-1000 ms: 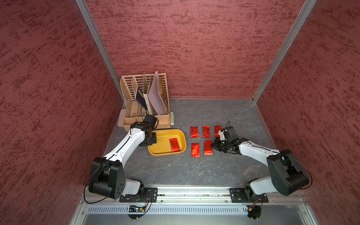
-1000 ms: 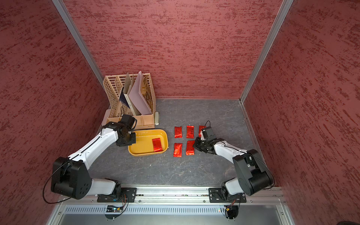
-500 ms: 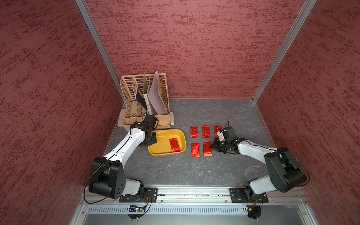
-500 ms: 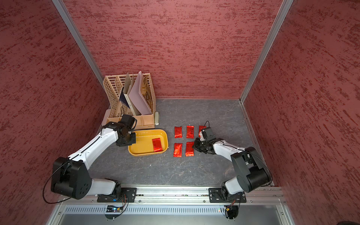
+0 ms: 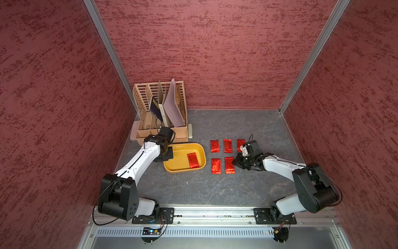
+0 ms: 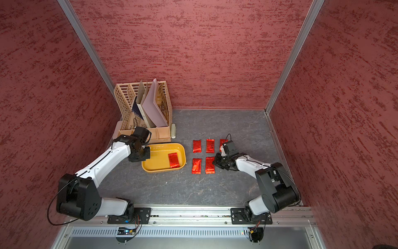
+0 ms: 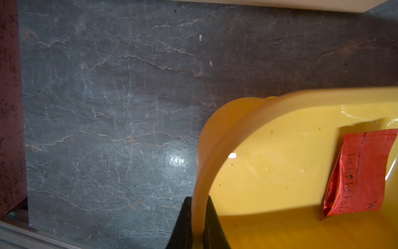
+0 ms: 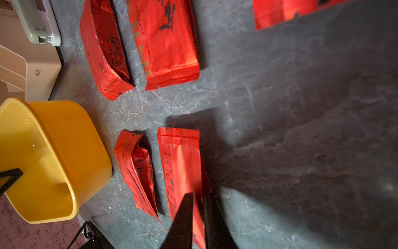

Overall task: Take the tea bags out of the storage box
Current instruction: Place the tea bag at the center of the board.

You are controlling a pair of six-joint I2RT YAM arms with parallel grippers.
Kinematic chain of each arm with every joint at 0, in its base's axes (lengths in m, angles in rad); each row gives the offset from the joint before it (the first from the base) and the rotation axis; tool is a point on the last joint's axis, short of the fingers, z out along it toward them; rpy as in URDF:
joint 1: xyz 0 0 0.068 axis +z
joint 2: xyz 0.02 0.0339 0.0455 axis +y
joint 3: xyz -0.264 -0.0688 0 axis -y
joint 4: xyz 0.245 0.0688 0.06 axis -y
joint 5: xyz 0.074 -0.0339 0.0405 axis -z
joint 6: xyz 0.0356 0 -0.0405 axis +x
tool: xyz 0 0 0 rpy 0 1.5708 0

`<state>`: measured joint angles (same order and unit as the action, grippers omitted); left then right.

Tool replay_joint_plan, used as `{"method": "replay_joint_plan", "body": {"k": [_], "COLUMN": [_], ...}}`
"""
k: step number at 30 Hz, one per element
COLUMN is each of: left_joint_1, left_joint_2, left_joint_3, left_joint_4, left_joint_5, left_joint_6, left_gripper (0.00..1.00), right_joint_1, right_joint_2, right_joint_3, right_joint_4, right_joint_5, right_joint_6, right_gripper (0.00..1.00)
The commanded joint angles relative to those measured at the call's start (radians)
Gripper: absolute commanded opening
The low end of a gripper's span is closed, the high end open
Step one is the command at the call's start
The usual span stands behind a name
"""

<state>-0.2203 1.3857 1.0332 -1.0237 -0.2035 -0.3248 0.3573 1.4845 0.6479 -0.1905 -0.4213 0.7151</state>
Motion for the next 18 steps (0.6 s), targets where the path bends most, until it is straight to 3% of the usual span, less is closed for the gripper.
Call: {"method": "replay_joint_plan", "body": {"k": [1,7,11,14,18], "left_joint_1": [-0.009,-0.008,-0.009,-0.008,-0.010], "left_joint_2": [-0.007,-0.008,-0.010,-0.009,-0.008], "left_joint_3": [-0.002,-0.002,-0.001,-0.001,-0.001], "left_joint_4": [0.011,0.012,0.013,0.013,0.013], "left_joint_5": [-0.008,-0.008,-0.007,-0.007,-0.007], "left_joint_6": [0.003,0.003,0.003,0.003,0.003], "left_gripper": [0.00,0.00,0.00,0.00,0.00], "right_joint_1": [-0.005,-0.005,0.006,0.085,0.231], "right_joint_2": [-0.023,-0.088,-0.194,-0.224,-0.090], "right_joint_3": [0.030,0.033,0.028,0.093,0.283], "right_joint_4": [-0.030,-0.050,-0.014,-0.024,-0.076], "right_joint_5": [0.020,0.044,0.031,0.039,0.040], "right_joint_6": [-0.011,-0.015,-0.023,-0.050,-0.071], "right_gripper": [0.21,0.31,0.33,0.32,0.33]}}
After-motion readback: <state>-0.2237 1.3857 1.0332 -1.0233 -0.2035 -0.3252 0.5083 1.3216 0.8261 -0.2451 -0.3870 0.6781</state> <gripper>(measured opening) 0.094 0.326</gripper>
